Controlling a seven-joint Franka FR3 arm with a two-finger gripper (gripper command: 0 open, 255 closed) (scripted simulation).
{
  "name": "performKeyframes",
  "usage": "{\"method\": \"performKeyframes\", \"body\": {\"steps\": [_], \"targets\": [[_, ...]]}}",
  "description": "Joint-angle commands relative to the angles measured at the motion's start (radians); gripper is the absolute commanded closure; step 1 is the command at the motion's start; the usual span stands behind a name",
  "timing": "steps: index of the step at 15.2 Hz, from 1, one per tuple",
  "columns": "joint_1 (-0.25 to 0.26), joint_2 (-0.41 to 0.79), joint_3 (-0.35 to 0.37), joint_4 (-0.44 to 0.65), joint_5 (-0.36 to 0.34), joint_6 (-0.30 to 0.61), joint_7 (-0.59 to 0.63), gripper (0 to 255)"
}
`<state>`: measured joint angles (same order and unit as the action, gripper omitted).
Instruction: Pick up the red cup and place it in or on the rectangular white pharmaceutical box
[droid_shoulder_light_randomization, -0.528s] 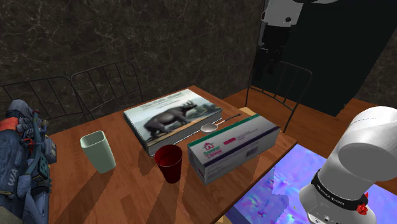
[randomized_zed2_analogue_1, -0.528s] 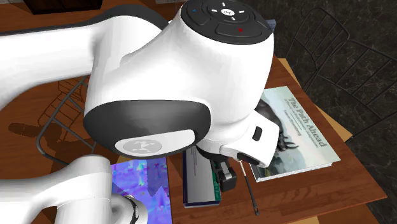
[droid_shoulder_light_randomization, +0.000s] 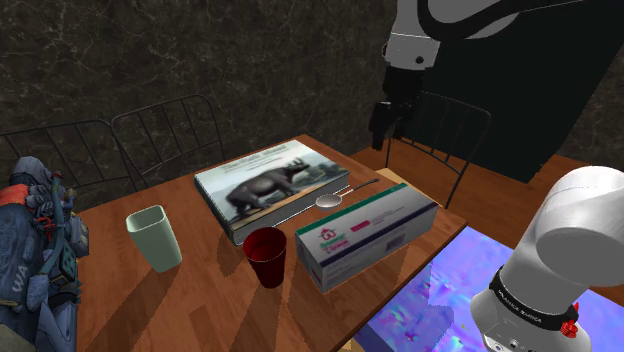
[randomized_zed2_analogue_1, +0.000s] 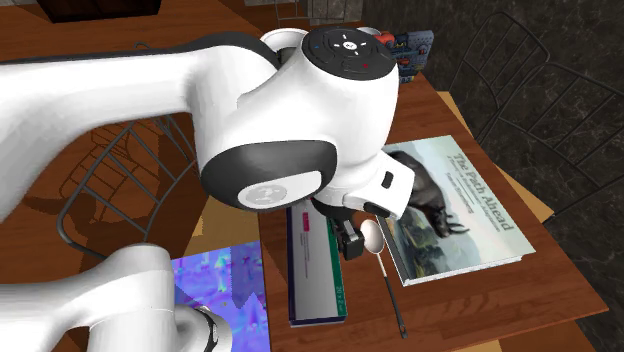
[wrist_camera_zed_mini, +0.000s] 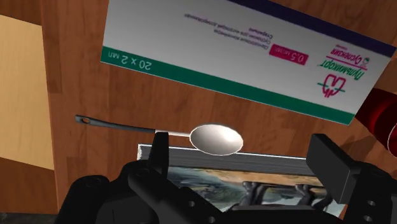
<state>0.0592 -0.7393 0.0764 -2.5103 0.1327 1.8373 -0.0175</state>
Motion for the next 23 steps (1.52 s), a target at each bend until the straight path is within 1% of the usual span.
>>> {"method": "performKeyframes", "body": {"steps": [1, 7, 13, 18, 22, 23], "targets": [[0.022, 0.030, 0.031, -0.012, 0.031, 0.049, 0.024, 0], [0.083, 0.151, 0.123, -0.023, 0.110, 0.204, 0.087, 0], [0.133, 0.308, 0.215, 0.008, 0.166, 0.357, 0.147, 0], [0.163, 0.458, 0.291, 0.066, 0.180, 0.476, 0.204, 0], [0.181, 0.587, 0.347, 0.130, 0.161, 0.561, 0.261, 0], [0.182, 0.598, 0.349, 0.126, 0.158, 0.576, 0.263, 0]]}}
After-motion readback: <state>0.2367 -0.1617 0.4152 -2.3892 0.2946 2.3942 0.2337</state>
